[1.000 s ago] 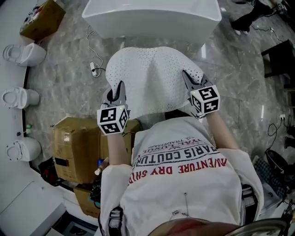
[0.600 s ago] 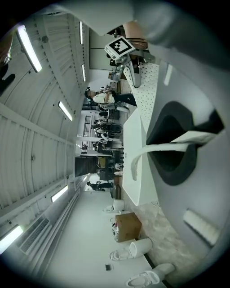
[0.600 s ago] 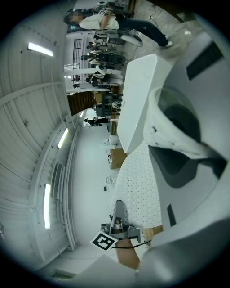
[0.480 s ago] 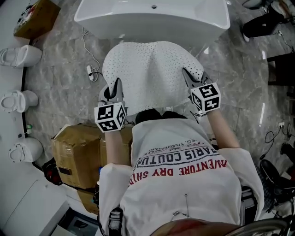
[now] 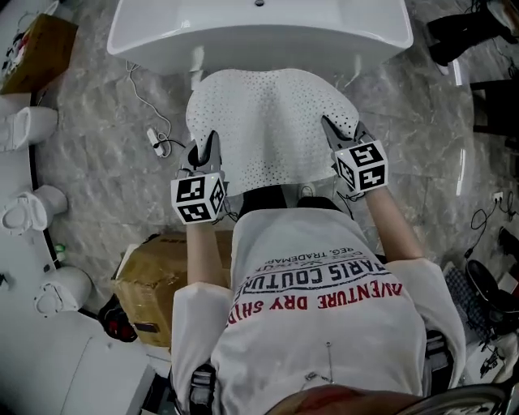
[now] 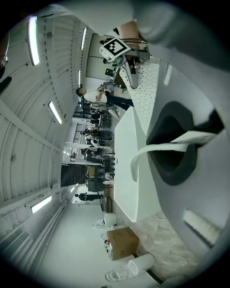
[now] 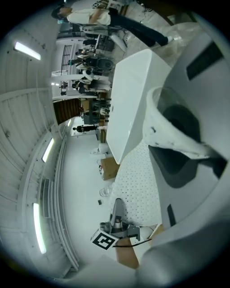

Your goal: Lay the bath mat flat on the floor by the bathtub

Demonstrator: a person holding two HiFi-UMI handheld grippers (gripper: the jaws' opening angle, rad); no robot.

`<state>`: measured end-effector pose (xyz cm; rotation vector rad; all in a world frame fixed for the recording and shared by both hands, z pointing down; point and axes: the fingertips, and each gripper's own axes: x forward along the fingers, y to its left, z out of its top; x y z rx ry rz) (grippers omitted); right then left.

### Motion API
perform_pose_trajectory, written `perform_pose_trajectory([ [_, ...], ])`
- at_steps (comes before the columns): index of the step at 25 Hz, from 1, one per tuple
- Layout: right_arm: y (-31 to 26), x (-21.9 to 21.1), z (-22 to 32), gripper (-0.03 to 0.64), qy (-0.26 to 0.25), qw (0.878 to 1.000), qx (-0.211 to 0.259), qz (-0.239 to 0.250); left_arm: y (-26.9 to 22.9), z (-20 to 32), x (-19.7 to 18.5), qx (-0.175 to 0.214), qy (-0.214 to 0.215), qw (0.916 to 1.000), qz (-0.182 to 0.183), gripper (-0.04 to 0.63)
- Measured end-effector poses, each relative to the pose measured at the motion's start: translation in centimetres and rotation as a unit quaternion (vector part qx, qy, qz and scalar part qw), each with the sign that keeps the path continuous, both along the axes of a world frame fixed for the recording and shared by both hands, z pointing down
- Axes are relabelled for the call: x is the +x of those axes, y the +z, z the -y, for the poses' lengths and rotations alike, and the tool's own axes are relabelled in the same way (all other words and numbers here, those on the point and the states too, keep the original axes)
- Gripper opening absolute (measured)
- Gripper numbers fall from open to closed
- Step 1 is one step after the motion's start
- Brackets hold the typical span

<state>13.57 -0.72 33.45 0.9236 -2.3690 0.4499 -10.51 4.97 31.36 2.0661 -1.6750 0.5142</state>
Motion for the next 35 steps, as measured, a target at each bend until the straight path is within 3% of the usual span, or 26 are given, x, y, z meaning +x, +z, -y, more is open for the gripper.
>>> perform_pose_trajectory([
  [8, 5.5, -6.2, 7.6, 0.012, 0.052, 0.997, -0.038, -0.04, 6.3, 9.6, -7.3, -0.03, 0.056, 0.9979, -0.012, 0.021],
  [14, 11.7, -8.9, 11.2, 0.012, 0.056, 0.995, -0.053, -0.063, 13.4, 13.9, -10.5, -0.062, 0.054, 0.9965, -0.013, 0.021],
  [24, 26.1, -9.6, 15.0, 0.012, 0.04, 0.994, -0.061, -0.079, 27.0, 17.7, -11.1, -0.05, 0.071, 0.9962, 0.008, 0.021],
  [35, 46.4, -8.9, 18.9, 0.014, 0.049, 0.994, -0.067, -0.068, 47.1, 21.1, -13.1, -0.053, 0.054, 0.997, 0.016, 0.021],
])
